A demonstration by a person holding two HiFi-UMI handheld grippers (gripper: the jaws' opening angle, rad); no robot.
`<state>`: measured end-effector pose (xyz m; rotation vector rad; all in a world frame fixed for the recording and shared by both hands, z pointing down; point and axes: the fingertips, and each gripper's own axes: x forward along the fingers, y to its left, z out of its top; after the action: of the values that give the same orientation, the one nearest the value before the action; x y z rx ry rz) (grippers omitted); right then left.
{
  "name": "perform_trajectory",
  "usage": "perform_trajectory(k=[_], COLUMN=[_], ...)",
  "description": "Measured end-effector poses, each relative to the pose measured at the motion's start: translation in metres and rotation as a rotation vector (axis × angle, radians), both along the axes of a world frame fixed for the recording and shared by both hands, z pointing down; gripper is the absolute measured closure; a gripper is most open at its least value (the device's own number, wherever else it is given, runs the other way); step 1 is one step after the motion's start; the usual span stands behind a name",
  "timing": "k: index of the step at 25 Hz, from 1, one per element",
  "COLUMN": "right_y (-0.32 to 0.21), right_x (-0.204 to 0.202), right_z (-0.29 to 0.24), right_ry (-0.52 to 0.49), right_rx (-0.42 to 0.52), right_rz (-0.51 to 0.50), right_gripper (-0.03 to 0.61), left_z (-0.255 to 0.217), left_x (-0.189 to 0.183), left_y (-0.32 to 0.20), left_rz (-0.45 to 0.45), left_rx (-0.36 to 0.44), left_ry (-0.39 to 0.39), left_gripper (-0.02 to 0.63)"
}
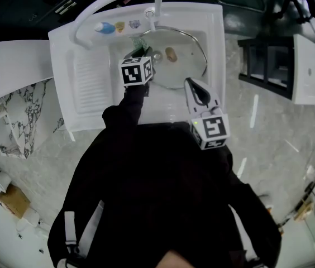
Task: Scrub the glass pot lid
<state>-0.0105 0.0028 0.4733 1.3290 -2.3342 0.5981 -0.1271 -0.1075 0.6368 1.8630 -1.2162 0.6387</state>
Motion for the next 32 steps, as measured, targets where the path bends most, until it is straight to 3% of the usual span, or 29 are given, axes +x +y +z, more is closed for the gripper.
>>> perform_trajectory(k=[32], right_y=[0.009], right_x=[0.043], right_z=[-0.003], right_ry=[0.001], right_rx=[-0.006], right_rz=[0.036], right_gripper=[0.577], left_z=[-0.003], left_x=[0.061], left_y=[0.004], left_rz=[0.091], left_rx=[-0.014], left_ry=[-0.006], left_gripper=[0.552])
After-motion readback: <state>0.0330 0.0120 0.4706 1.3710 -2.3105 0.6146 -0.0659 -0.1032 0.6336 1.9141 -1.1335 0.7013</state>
